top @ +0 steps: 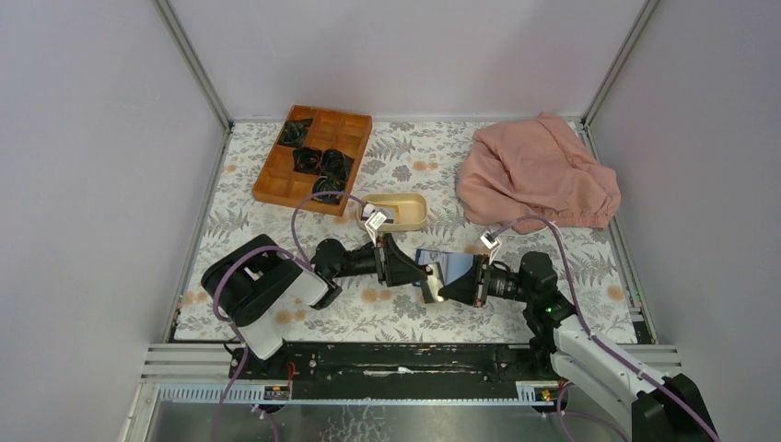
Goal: Take the credit cards out of the card holder
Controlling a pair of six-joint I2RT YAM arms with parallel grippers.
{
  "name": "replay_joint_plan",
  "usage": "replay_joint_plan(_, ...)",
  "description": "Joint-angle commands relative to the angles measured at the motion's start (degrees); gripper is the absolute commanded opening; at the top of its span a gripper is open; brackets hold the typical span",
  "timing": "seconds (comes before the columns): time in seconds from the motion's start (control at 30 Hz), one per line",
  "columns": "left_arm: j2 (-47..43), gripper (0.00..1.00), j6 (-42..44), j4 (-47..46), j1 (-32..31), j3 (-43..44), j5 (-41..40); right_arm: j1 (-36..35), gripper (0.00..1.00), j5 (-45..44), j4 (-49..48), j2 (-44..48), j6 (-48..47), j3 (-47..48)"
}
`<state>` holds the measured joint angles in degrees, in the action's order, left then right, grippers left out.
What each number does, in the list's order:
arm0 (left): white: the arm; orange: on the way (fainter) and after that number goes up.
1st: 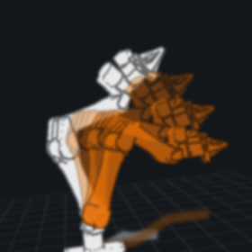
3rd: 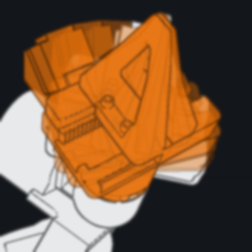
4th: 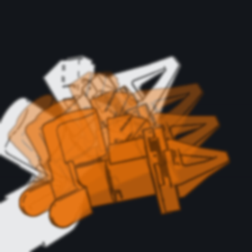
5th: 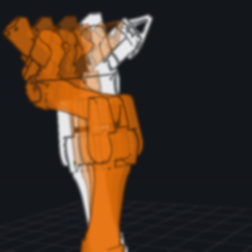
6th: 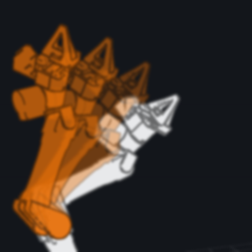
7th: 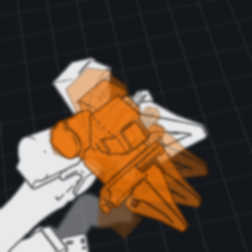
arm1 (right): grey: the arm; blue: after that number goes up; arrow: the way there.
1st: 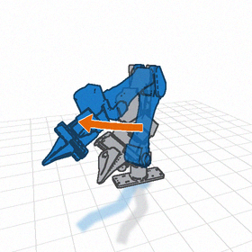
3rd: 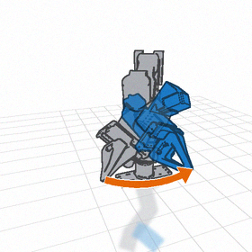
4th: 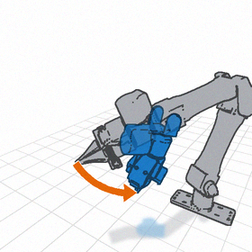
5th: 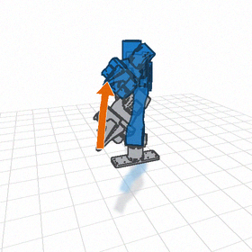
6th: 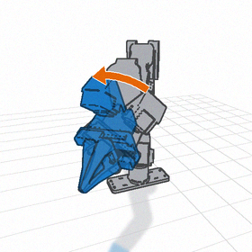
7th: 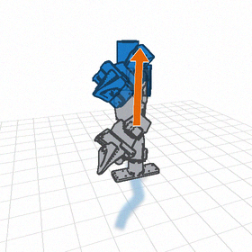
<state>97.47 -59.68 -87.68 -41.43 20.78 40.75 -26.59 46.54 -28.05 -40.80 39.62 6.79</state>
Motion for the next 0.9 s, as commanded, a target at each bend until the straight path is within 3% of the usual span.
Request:
replay_joint_plan(0.0, -0.4, 0.39, 3.3, -4.2, 1.2, 1.4, 5.0, -0.4, 0.00, 5.4, -6.5, 0.0, 2.9, -0.4)
replay_joint_plan(0.23, 0.6, 0.00, 2.9, -4.3, 1.3, 1.2, 4.7, -1.1, 0.00, 6.1, -7.9, -2.0, 3.4, -0.4)
replay_joint_plan(0.33, 0.1, 0.00, 2.6, -4.4, 1.3, 0.3, 2.3, -1.4, 0.04, 5.6, -8.3, -3.3, 3.5, -0.4)
replay_joint_plan(0.4, -1.5, 0.00, 2.7, -4.4, 1.1, -0.7, -0.5, -1.4, 0.46, 3.7, -6.8, -2.5, 2.1, -0.4)
replay_joint_plan(0.43, -2.5, 0.00, 2.9, -4.4, 1.2, -1.3, -2.3, -1.4, 0.60, 2.5, -6.3, -1.5, 1.8, -0.6)
replay_joint_plan(0.5, -4.7, 0.00, 3.1, -4.4, 1.2, -2.6, -6.8, -1.5, 0.72, 0.2, -5.5, 1.0, 1.4, -0.9)
replay_joint_plan(0.67, -8.8, 0.00, 3.4, -4.4, 0.4, -4.3, -13.5, -1.5, 0.72, -1.5, -6.4, 4.9, 1.3, -1.5)
replay_joint_plan(0.87, -10.1, 0.00, 4.2, -4.3, -2.6, -4.9, -20.3, -1.5, 0.62, -5.5, -11.0, 9.8, 2.7, -3.8)
